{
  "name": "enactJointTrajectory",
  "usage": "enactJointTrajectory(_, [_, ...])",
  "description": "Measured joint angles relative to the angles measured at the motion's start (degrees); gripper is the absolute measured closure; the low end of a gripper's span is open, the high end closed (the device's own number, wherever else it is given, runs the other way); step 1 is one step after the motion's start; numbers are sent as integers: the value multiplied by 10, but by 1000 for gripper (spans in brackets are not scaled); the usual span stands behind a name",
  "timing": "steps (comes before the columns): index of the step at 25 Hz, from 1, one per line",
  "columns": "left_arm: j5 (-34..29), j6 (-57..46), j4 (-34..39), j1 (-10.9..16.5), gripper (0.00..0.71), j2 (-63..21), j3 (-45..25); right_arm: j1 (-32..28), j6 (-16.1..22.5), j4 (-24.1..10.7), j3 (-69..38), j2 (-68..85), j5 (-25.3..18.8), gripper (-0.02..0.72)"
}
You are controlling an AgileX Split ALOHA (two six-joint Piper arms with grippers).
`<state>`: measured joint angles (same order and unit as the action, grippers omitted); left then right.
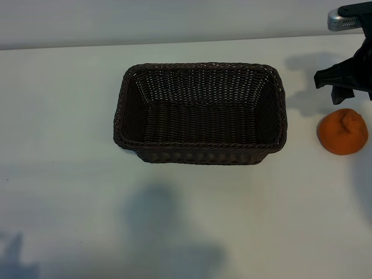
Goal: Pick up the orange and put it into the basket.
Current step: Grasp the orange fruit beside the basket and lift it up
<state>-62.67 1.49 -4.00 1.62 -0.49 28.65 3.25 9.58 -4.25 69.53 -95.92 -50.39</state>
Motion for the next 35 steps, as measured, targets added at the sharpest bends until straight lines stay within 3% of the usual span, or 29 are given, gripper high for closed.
enactJointTrajectory(12, [1,0,0,5,117,0,0,-18,29,1,0,-105,55,133])
enactJointTrajectory(22, [1,0,-1,5,117,0,0,-45,31,1,0,-137,80,148])
enactJointTrajectory(25, [1,0,-1,5,117,0,0,-45,32,1,0,-137,83,205])
enactJointTrajectory(30, [1,-3,-1,5,118,0,0,-45,45,0,0,-137,84,378])
enactJointTrajectory(35, [1,-3,-1,5,118,0,0,-45,49,0,0,-137,83,456])
